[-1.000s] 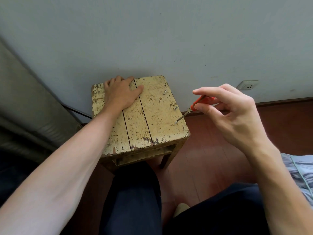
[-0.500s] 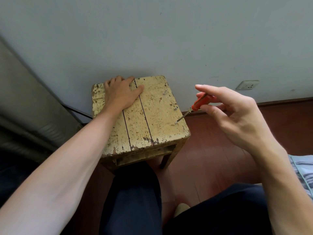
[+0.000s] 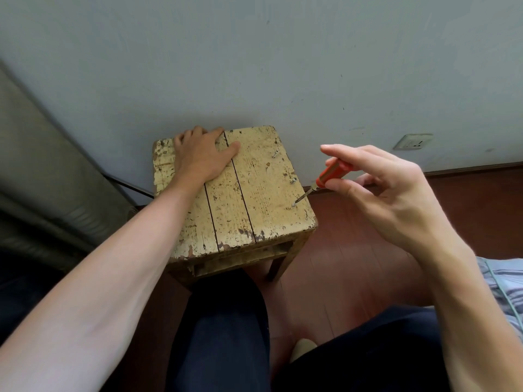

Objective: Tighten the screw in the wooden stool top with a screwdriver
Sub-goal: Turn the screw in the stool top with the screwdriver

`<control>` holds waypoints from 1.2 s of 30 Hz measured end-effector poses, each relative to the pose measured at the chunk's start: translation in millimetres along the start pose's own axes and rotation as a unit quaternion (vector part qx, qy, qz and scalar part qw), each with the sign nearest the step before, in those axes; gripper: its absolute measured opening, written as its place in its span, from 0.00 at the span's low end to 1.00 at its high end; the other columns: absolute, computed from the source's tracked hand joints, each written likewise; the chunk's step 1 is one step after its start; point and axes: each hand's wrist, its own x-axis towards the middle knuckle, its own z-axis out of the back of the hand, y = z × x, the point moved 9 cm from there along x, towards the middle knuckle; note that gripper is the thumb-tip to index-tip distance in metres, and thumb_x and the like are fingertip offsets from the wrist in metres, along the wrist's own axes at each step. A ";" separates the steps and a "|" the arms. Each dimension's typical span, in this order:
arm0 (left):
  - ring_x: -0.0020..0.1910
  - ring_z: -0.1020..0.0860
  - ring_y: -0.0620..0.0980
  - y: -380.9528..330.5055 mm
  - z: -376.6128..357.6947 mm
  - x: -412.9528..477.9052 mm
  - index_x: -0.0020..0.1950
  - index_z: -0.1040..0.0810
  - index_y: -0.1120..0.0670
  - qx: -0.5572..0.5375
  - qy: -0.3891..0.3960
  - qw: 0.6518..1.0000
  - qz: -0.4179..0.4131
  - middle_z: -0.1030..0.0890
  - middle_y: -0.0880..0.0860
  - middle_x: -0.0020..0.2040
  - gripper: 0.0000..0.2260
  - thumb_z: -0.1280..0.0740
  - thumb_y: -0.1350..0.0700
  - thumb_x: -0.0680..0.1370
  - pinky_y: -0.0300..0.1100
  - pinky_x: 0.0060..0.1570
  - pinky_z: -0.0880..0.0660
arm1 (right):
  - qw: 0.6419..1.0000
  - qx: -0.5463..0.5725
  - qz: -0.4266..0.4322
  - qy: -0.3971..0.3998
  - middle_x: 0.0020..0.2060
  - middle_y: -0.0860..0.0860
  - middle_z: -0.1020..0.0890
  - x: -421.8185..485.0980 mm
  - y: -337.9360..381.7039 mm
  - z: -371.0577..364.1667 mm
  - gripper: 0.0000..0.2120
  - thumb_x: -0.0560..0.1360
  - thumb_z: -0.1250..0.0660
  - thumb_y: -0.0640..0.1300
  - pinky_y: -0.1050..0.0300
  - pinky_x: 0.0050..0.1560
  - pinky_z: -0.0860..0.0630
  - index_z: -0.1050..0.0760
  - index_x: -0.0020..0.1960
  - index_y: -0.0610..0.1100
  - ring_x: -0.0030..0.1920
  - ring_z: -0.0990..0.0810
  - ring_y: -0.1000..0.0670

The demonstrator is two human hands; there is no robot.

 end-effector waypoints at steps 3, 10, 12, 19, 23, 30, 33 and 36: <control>0.72 0.33 0.58 -0.2 1.2 -0.7 0.78 0.32 0.43 0.000 0.000 1.000 0.000 0.27 0.56 0.71 0.36 0.48 0.25 0.76 0.55 0.72 0.41 | 0.999 0.030 -0.004 0.027 0.60 0.51 0.14 -1.5 -4.0 -2.3 0.23 0.82 0.28 0.33 0.65 0.56 0.21 0.21 0.75 0.48 0.57 0.12 0.51; 0.72 0.33 0.58 -1.1 1.7 -1.6 0.78 0.33 0.43 -0.001 0.003 1.000 0.000 0.27 0.56 0.71 0.35 0.48 0.25 0.77 0.55 0.72 0.42 | 0.997 0.069 -0.028 0.019 0.58 0.54 0.12 -0.7 -7.7 -3.6 0.21 0.82 0.27 0.34 0.57 0.61 0.17 0.18 0.68 0.55 0.57 0.10 0.52; 0.71 0.33 0.58 -1.5 1.7 -1.6 0.78 0.32 0.43 -0.001 0.002 1.000 -0.001 0.27 0.56 0.70 0.35 0.47 0.25 0.77 0.55 0.72 0.41 | 0.997 0.073 -0.034 0.007 0.57 0.54 0.12 -0.7 -6.7 -2.6 0.21 0.82 0.26 0.35 0.55 0.60 0.16 0.18 0.67 0.57 0.57 0.11 0.51; 0.71 0.33 0.59 0.4 1.3 -0.8 0.77 0.31 0.42 -0.006 0.000 1.000 0.003 0.27 0.56 0.69 0.35 0.47 0.25 0.76 0.54 0.71 0.41 | 0.999 -0.006 -0.026 -0.037 0.51 0.54 0.14 2.0 0.8 -4.3 0.18 0.79 0.22 0.39 0.57 0.49 0.17 0.17 0.60 0.61 0.52 0.12 0.53; 0.71 0.33 0.58 0.3 1.5 -1.2 0.78 0.32 0.42 -0.008 0.000 1.000 0.005 0.27 0.55 0.70 0.35 0.47 0.25 0.76 0.54 0.71 0.42 | 0.996 -0.015 -0.035 -0.078 0.47 0.53 0.15 1.4 1.5 1.2 0.13 0.77 0.19 0.43 0.66 0.44 0.22 0.16 0.57 0.56 0.47 0.13 0.54; 0.71 0.33 0.58 -0.5 1.9 -2.2 0.77 0.32 0.43 -0.006 0.000 1.000 0.002 0.27 0.55 0.70 0.35 0.47 0.25 0.77 0.54 0.71 0.42 | 0.999 -0.014 -0.021 -0.027 0.55 0.53 0.13 1.1 -2.4 2.9 0.21 0.81 0.25 0.35 0.72 0.47 0.24 0.18 0.71 0.49 0.56 0.14 0.57; 0.72 0.33 0.58 -0.3 2.7 -1.8 0.78 0.32 0.43 -0.006 -0.001 1.000 0.001 0.27 0.56 0.70 0.35 0.47 0.25 0.77 0.54 0.72 0.42 | 1.000 0.007 -0.002 0.009 0.57 0.54 0.13 -0.6 -2.4 2.3 0.23 0.83 0.29 0.32 0.70 0.55 0.23 0.21 0.75 0.48 0.59 0.14 0.56; 0.72 0.33 0.58 -0.2 1.4 -1.5 0.78 0.32 0.42 -0.006 0.003 1.000 0.002 0.27 0.55 0.71 0.35 0.48 0.25 0.76 0.55 0.72 0.42 | 0.999 0.036 -0.012 0.021 0.58 0.54 0.13 -1.0 -6.9 -1.6 0.24 0.83 0.30 0.31 0.64 0.61 0.21 0.21 0.75 0.50 0.58 0.11 0.50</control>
